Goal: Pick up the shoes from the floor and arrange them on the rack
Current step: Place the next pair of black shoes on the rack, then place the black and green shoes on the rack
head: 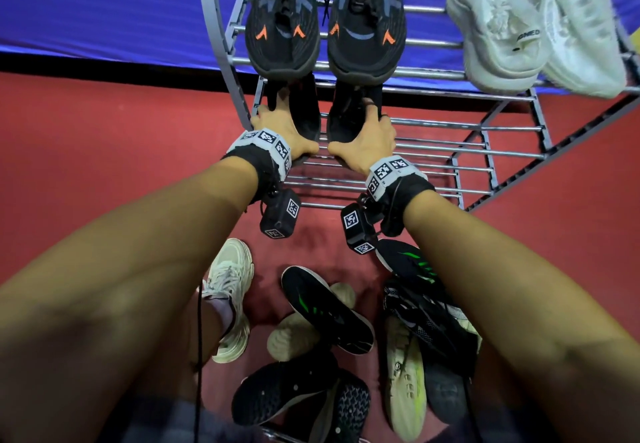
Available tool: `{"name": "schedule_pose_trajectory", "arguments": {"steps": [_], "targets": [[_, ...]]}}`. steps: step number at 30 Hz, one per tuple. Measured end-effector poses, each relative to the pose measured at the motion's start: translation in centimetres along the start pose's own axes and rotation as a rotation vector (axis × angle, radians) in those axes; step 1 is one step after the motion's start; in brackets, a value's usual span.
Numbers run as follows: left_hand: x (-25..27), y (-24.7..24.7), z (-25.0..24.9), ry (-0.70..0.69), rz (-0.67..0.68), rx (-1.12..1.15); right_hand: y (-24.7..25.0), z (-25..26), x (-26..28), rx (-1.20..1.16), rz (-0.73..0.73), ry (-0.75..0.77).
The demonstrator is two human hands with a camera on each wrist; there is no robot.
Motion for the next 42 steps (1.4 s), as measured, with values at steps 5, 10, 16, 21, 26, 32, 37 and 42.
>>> {"name": "schedule_pose_trajectory", "arguments": {"steps": [5, 10, 16, 21, 26, 32, 37, 42], "targets": [[-0.1, -0.6, 0.1, -0.03, -0.015, 0.029, -0.4, 0.2, -0.5, -0.003, -0.009, 0.05], [-0.3, 0.0, 0.3, -0.067, -0.047, 0.046, -0.7, 0.6, -1.0, -0.025, -0.022, 0.09], [-0.2, -0.5, 0.3, -0.06, -0.025, 0.002, -1.0, 0.2, -1.1, 0.019, -0.015, 0.109], [0.1, -1.0, -0.1, -0.072, 0.002, -0.061, -1.3, 0.1, -0.9, 0.063, -0.001, 0.152], [1.5, -1.0, -0.1, -0.124, -0.004, -0.161, -1.3, -0.6, 0.5, 0.218, 0.064, 0.232], [5.3, -0.3, -1.0, -0.246, -0.039, -0.191, 0.8, -1.7, 3.6, 0.266, 0.057, 0.301], [8.8, -2.0, -1.8, -0.306, 0.035, -0.253, 2.7, -3.9, 6.5, 0.314, 0.087, 0.305], [11.7, -5.2, -3.1, -0.392, 0.064, -0.3, 2.2, -8.1, 9.4, 0.359, 0.266, 0.24]]}}
Point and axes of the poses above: each hand's wrist, its own x-axis away from the middle knuckle, its own y-axis out of the back of the hand, z = x × y, the point moved 9 cm from there along -x, towards the middle knuckle, and after that the axes turned 6 degrees about x, right-handed, at the moved point
